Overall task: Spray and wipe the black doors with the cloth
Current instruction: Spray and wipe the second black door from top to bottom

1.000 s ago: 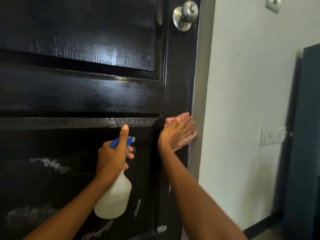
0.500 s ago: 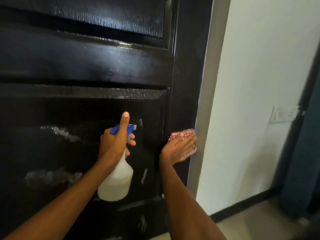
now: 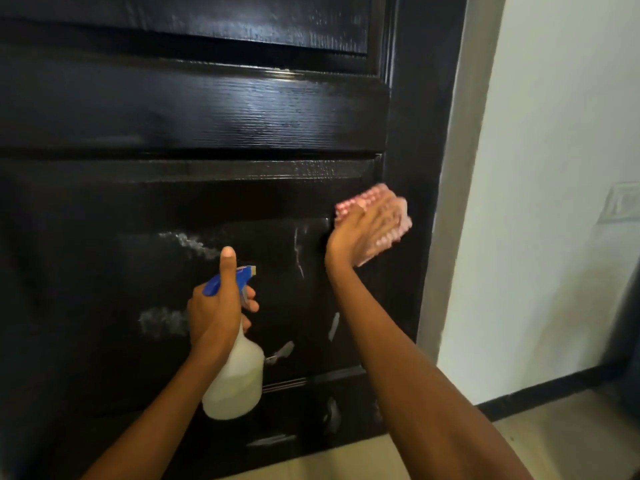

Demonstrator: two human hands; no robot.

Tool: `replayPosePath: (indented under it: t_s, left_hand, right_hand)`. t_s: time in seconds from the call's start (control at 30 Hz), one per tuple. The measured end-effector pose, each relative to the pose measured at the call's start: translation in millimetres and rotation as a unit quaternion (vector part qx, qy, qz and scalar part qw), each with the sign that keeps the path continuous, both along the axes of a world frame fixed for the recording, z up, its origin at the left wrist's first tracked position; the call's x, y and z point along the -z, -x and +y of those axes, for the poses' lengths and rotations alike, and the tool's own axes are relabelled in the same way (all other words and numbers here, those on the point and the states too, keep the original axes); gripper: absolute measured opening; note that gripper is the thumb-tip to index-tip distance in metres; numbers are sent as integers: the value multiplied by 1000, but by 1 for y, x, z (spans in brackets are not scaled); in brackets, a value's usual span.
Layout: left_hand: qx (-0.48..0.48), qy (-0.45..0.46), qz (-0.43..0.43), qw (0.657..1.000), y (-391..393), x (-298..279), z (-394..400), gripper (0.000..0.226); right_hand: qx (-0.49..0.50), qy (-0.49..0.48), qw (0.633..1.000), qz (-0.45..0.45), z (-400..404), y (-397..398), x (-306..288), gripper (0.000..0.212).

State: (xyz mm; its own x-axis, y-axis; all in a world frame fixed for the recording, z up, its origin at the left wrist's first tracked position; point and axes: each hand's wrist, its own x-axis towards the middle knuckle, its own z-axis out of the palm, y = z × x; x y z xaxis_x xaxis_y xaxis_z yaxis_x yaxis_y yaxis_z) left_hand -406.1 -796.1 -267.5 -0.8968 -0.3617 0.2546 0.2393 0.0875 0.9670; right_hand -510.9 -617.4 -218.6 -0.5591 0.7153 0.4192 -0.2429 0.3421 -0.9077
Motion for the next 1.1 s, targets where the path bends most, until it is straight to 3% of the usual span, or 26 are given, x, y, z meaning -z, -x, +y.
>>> replayPosePath:
  t_s: [0.03, 0.13, 0.27, 0.4, 0.47, 0.53, 0.57, 0.63, 0.73, 0.77, 0.83, 0.93, 1.0, 1.07, 1.1]
  left_hand:
    - [-18, -1, -3, 1000, -1, -3, -8, 82]
    - [-59, -17, -25, 998, -8, -4, -33, 83]
    - [-83, -6, -62, 995, -17, 5, -58, 81]
    - [-122, 43, -71, 989, -24, 16, -92, 93]
    - [-139, 45, -77, 986, -28, 20, -104, 94]
    - [-154, 35, -71, 985, -30, 23, -115, 89]
    - [-158, 34, -66, 985, -31, 25, -120, 86]
    - [-158, 38, -56, 985, -33, 27, -126, 82]
    - [-149, 25, -43, 987, -33, 29, -131, 79]
    - [-146, 20, -38, 988, -32, 28, -131, 78]
    - [-143, 26, -29, 989, -33, 24, -131, 77]
    - [-148, 21, -26, 988, -35, 23, -135, 76]
    - [-154, 19, -28, 987, -38, 25, -141, 76]
    - [-147, 30, -31, 988, -43, 28, -146, 76]
    - [-142, 40, -33, 988, -46, 29, -150, 75]
  right_hand:
    - [-4, -95, 995, 34, -11, 5, 4, 58]
    - [-40, -360, 929, 78, -42, 6, 38, 59]
    - [-46, -522, 845, 100, -41, 4, 86, 61]
    - [-120, -714, 669, 167, -65, -1, 126, 58]
    - [-129, -769, 607, 157, -66, 4, 142, 60]
    - [-130, -769, 605, 161, -60, 7, 135, 58]
    - [-121, -755, 623, 165, -55, 7, 127, 57]
    - [-64, -679, 716, 149, -44, 10, 107, 58]
    - [13, -451, 890, 65, -41, 16, 71, 66]
    - [18, -373, 927, 44, -50, 15, 60, 68]
    - [32, -298, 953, 34, -75, 12, 48, 69]
    - [30, -358, 931, 62, -105, 11, 58, 65]
    - [-21, -468, 877, 111, -121, 10, 76, 63]
    - [-98, -614, 765, 167, -135, 10, 104, 64]
    - [-127, -699, 679, 185, -139, 9, 123, 66]
